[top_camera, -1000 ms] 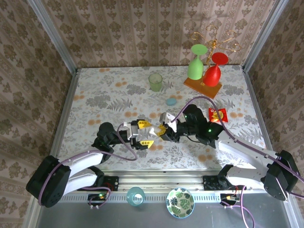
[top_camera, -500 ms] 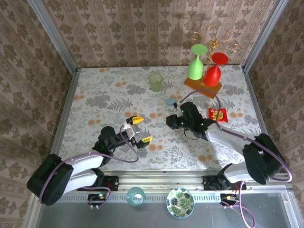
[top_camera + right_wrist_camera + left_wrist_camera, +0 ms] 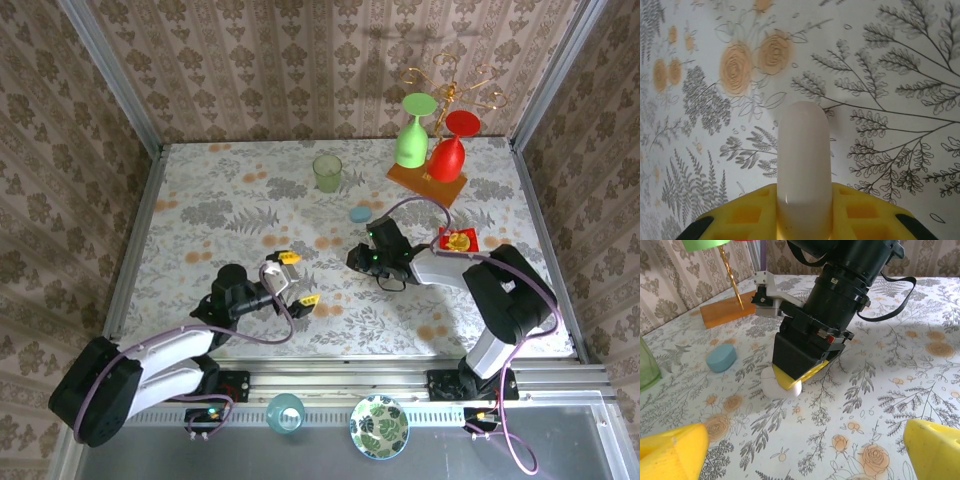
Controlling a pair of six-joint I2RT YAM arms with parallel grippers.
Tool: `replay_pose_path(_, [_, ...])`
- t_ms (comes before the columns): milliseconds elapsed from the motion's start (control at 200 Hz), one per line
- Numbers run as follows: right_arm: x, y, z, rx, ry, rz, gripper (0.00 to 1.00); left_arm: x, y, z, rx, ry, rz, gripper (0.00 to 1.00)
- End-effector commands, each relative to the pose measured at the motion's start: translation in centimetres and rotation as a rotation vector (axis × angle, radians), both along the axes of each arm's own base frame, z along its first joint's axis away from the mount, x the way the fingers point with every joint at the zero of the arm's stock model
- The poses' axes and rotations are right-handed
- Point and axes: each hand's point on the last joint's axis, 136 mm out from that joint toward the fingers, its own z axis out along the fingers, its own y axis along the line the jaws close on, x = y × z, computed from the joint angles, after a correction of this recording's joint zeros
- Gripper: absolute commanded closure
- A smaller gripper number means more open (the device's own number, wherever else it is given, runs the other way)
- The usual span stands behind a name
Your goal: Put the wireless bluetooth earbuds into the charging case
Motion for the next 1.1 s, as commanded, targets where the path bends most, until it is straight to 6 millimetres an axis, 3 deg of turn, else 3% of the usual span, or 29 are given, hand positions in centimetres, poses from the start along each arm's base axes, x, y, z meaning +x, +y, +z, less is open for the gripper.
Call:
replay_pose_path(0, [1.5, 0.8, 0.7, 0.044, -0.016, -0.027, 0.73, -0.1, -0.1, 0.3, 0.026, -0.014, -0.01, 0.0])
replay_pose_path(125, [1.5, 0.2, -0.2, 0.008, -0.004, -0.047, 0.65, -0.1, -0.1, 0.3, 0.025, -0.014, -0.007, 0.0])
replay_pose_path(225, [1.5, -0.8, 0.1, -0.028, -0.028, -0.066, 0.54, 0.3, 0.0, 0.9, 0.002, 0.007, 0.02, 0.0])
replay_pose_path(395, [1.7, -3.2, 3.0, -0.124, -0.148, -0.087, 0.32, 2.1, 1.2, 2.2, -0.038, -0.012, 0.141, 0.0])
replay_pose_path(480, [1.7, -4.5, 5.4, -0.181, -0.249, -0.077, 0.22, 3.2, 2.3, 3.2, -0.05, -0.047, 0.222, 0.0])
replay_pose_path(550, [1.7, -6.0, 7.3, -0.256, -0.344, -0.069, 0.12, 4.9, 4.4, 3.8, -0.053, -0.062, 0.375, 0.0])
replay_pose_path(635, [1.6, -8.3, 10.8, -0.353, -0.489, -0.077, 0.01, 6.5, 7.3, 4.3, -0.03, -0.085, 0.536, 0.0])
replay_pose_path(765, [1.3, -12.7, 15.4, -0.499, -0.668, -0.146, 0.0, 7.7, 11.6, 5.6, -0.067, -0.121, 0.718, 0.0])
replay_pose_path(835, [1.0, -14.9, 16.8, -0.564, -0.749, -0.169, 0.0, 8.3, 13.8, 5.3, -0.039, -0.115, 0.802, 0.0])
replay_pose_path(945, [1.0, -18.9, 17.2, -0.655, -0.813, -0.248, 0.0, 9.5, 17.7, 3.1, 0.042, -0.11, 0.953, 0.0])
replay_pose_path(1090, [1.3, -22.8, 14.9, -0.728, -0.808, -0.298, 0.0, 10.8, 20.9, 0.6, 0.026, -0.051, 1.06, 0.0])
